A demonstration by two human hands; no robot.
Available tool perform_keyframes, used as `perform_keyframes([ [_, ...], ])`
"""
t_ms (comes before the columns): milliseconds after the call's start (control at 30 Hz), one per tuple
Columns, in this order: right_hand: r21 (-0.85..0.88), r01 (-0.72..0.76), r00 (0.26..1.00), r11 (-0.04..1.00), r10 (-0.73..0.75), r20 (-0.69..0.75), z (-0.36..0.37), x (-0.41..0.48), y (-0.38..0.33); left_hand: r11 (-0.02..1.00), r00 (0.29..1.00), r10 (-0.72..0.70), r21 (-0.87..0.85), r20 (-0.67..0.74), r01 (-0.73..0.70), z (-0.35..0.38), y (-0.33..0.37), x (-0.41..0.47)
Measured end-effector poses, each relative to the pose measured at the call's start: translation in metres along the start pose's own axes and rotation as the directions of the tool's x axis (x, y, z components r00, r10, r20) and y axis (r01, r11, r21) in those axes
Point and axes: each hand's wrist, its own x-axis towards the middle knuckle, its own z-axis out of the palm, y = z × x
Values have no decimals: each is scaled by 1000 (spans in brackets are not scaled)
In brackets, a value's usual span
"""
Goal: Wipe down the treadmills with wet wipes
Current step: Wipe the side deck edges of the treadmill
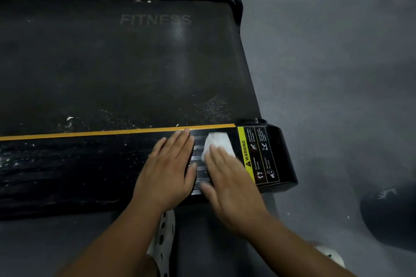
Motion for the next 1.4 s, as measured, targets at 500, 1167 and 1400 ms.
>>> perform_keyframes([
  [500, 93, -163, 966, 982, 178, -189, -6, 37, 33, 1000, 1000, -2, -7, -12, 2, 1, 0, 2],
  [1167, 256, -10, 1000, 967, 15, -19, -16, 0, 15, 1000, 1000, 6, 6, 0, -6, 1, -1, 0],
  [1400, 8, -264, 934, 965, 257, -247, 7, 12, -14, 999, 999, 29, 39, 19, -30, -6, -11, -2],
])
